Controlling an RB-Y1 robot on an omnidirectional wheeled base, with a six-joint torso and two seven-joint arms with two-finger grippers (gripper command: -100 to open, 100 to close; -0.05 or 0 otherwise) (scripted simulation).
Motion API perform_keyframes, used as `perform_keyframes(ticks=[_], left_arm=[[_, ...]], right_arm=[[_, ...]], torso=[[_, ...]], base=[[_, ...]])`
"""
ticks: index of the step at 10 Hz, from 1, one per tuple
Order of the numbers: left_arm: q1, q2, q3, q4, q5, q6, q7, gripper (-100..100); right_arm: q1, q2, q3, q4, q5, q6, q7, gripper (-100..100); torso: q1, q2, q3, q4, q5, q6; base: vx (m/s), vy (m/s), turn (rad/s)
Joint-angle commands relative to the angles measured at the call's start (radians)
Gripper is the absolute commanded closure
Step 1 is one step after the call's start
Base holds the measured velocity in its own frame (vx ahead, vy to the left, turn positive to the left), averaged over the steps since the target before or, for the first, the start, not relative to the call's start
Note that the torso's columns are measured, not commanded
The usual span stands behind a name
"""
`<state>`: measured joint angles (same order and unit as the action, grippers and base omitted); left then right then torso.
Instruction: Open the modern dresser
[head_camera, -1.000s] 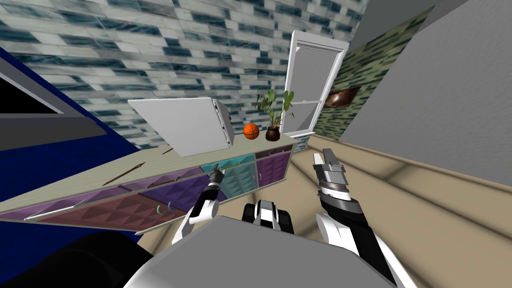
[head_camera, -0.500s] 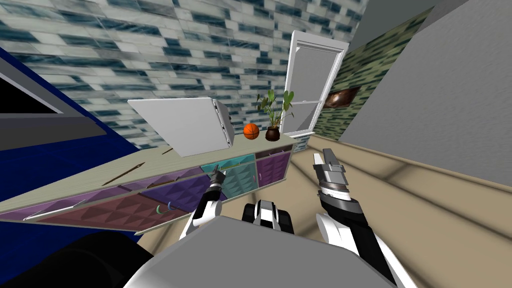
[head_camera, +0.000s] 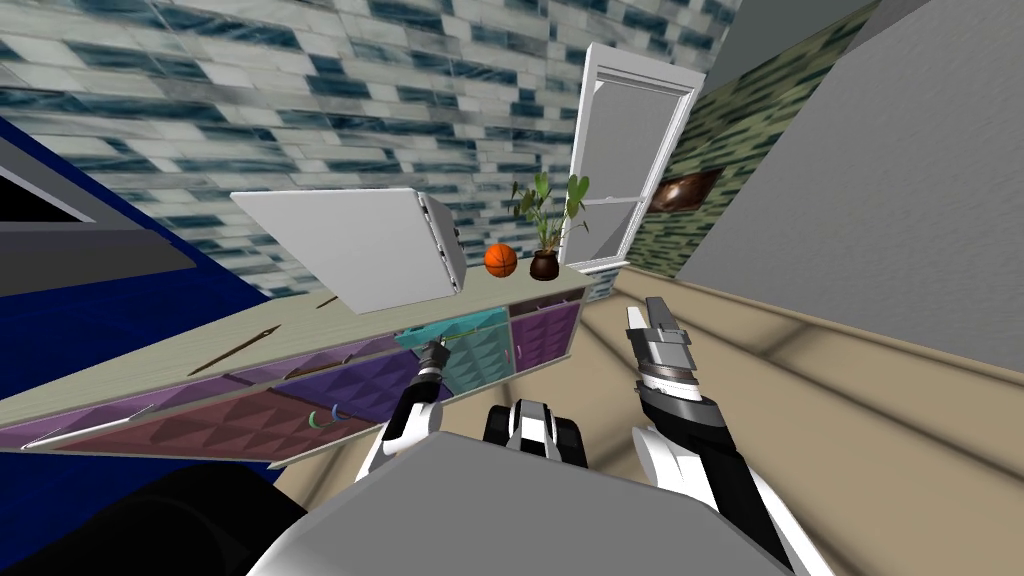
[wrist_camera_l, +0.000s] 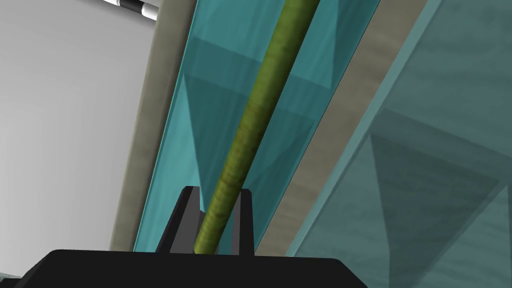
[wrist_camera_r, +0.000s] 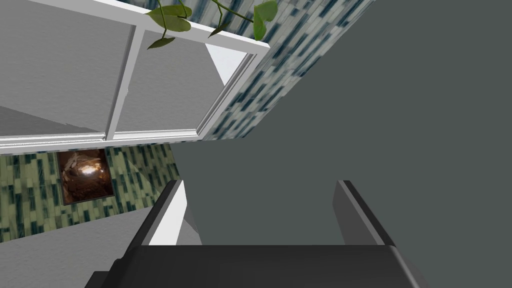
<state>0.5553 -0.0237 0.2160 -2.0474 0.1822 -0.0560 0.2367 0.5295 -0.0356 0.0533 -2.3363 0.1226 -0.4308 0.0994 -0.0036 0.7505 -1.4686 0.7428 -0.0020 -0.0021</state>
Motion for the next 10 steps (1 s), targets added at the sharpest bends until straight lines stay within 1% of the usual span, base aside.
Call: perform_keyframes(ticks=[1,2,3,4,6,10], left_arm=[[0.015,0.000,-0.004,-0.023,0.003,0.000,0.005,100],[0.022,0.001,-0.006,-0.031,0.004,0.000,0.006,100],[0.025,-0.001,-0.009,-0.021,0.003,0.008,0.005,100],[0.057,-0.002,-0.008,-0.068,0.009,0.040,0.012,-100],[0.086,-0.003,-0.005,-0.122,0.015,0.068,0.019,-100],[0.143,-0.005,0.001,-0.227,0.026,0.123,0.034,-100]], right_arm=[[0.000,0.000,0.000,0.000,0.000,0.000,0.000,0],[0.000,0.000,0.000,0.000,0.000,0.000,0.000,0],[0.000,0.000,0.000,0.000,0.000,0.000,0.000,0],[0.000,0.000,0.000,0.000,0.000,0.000,0.000,0],[0.000,0.000,0.000,0.000,0.000,0.000,0.000,0],[0.000,0.000,0.000,0.000,0.000,0.000,0.000,0]], torso=[[0.001,-0.001,-0.001,0.001,-0.001,0.000],[0.001,-0.003,-0.003,0.001,-0.002,0.000],[0.001,-0.004,-0.004,0.001,-0.004,-0.001],[0.003,-0.011,-0.007,0.000,-0.003,0.000],[0.005,-0.018,-0.011,-0.006,0.002,0.002],[0.003,-0.011,-0.007,-0.004,0.002,0.002]], base=[[-0.168,-0.092,0.006],[-0.180,-0.092,0.006],[-0.084,-0.044,-0.008],[0.002,-0.007,-0.028],[0.033,0.004,-0.019],[0.035,0.004,-0.018]])
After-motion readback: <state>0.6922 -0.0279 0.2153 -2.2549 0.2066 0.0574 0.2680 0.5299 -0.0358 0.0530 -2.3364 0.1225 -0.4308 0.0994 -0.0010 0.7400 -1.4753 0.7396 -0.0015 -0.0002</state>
